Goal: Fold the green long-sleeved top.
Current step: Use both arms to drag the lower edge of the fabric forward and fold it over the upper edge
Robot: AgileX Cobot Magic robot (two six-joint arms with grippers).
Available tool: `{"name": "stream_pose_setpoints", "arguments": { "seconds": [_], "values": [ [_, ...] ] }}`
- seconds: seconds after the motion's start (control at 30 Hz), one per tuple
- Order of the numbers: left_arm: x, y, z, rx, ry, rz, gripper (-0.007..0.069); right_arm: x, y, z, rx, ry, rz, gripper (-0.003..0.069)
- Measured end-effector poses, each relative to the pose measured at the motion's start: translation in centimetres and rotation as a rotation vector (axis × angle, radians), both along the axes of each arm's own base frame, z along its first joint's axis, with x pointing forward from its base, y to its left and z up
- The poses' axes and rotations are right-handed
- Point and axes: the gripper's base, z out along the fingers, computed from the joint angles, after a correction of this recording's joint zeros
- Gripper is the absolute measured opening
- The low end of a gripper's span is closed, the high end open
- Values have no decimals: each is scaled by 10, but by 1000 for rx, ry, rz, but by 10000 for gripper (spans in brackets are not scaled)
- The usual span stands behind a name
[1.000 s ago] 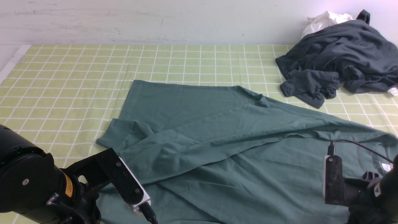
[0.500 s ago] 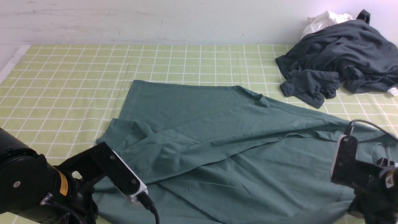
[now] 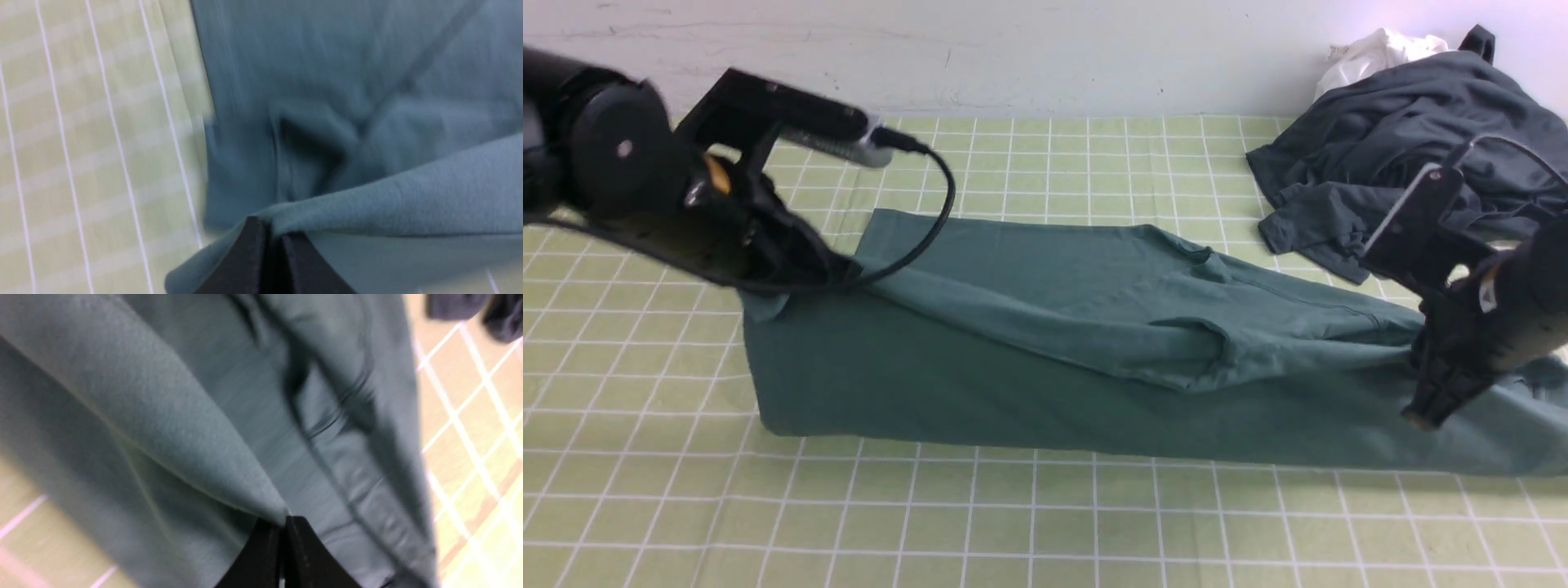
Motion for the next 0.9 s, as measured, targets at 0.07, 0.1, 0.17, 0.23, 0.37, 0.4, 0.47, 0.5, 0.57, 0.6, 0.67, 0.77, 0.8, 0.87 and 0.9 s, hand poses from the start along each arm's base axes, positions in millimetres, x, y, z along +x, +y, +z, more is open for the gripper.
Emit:
{"name": "stream_pose_setpoints", "arguments": {
  "seconds": [0.07, 0.1, 0.17, 0.23, 0.37, 0.4, 0.47, 0.5, 0.57, 0.6, 0.67, 0.77, 0.8, 0.87, 0.9],
  "values": [
    [33, -6, -7, 31, -31, -16, 6, 20, -3, -3, -5, -6, -15, -4],
    [47, -8, -8, 43, -50, -23, 6, 27, -6, -5, -4, -9, -28, -4],
    [73, -13, -22, 73, -51, -32, 6, 43, -10, -7, 3, -17, -55, -4],
    [92, -17, -30, 79, -56, -29, 6, 53, -14, -9, 13, -26, -81, -4],
    [137, -28, -63, 91, -58, -28, 15, 75, -21, -13, 29, -54, -117, -4],
    [150, -30, -70, 101, -71, -32, 35, 81, -22, -16, 24, -61, -112, -4],
    [162, -32, -81, 115, -77, -35, 66, 87, -21, -20, 16, -71, -101, -4],
    [166, -33, -82, 115, -86, -33, 85, 90, -21, -21, 13, -82, -95, -4],
    [177, -33, -90, 109, -93, -18, 148, 96, -21, -25, 23, -102, -99, -2],
    [182, -32, -95, 102, -94, -5, 189, 100, -22, -28, 43, -117, -122, 6],
    [188, -29, -97, 86, -107, 18, 277, 107, -25, -31, 85, -141, -183, 31],
    [192, -22, -96, 71, -111, 50, 405, 113, -30, -32, 136, -162, -274, 94],
    [192, -17, -93, 68, -100, 74, 483, 115, -32, -29, 152, -172, -318, 144],
    [190, -11, -83, 71, -91, 93, 520, 118, -33, -21, 165, -183, -359, 198],
    [187, -8, -75, 75, -83, 103, 525, 119, -32, -16, 172, -185, -385, 223]
  ]
}}
